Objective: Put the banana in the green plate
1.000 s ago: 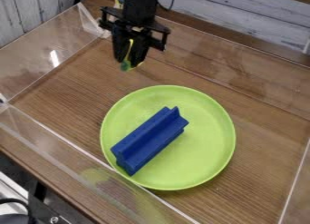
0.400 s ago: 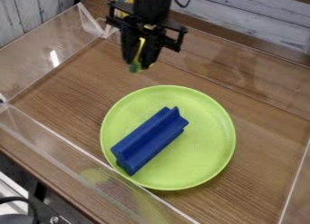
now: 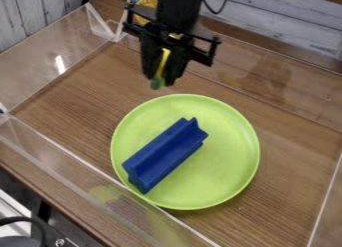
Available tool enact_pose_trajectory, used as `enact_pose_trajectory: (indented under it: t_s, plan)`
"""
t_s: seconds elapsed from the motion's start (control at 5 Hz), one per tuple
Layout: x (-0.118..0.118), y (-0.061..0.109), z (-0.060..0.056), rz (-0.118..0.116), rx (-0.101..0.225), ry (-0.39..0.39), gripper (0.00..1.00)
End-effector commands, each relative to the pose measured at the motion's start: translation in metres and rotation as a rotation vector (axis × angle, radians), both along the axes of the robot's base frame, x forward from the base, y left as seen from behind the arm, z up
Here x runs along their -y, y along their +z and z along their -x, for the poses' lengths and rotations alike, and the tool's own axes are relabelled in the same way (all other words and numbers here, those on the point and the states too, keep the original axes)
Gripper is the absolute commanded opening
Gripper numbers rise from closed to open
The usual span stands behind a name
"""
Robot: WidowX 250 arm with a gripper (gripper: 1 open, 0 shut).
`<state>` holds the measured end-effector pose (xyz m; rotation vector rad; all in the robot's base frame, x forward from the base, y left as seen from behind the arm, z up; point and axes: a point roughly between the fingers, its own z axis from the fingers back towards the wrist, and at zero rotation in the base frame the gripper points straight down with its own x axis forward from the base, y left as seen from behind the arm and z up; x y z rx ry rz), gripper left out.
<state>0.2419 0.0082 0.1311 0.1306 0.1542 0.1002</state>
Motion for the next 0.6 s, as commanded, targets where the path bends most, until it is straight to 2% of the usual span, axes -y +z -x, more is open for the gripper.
enact_pose_trajectory:
  t_s: [0.0, 0.4]
  plan:
    - [0.017, 0.014, 0.009, 0.0, 0.051, 0.022, 0.0]
    - [0.056, 0.01, 0.028, 0.005, 0.066, 0.038, 0.0]
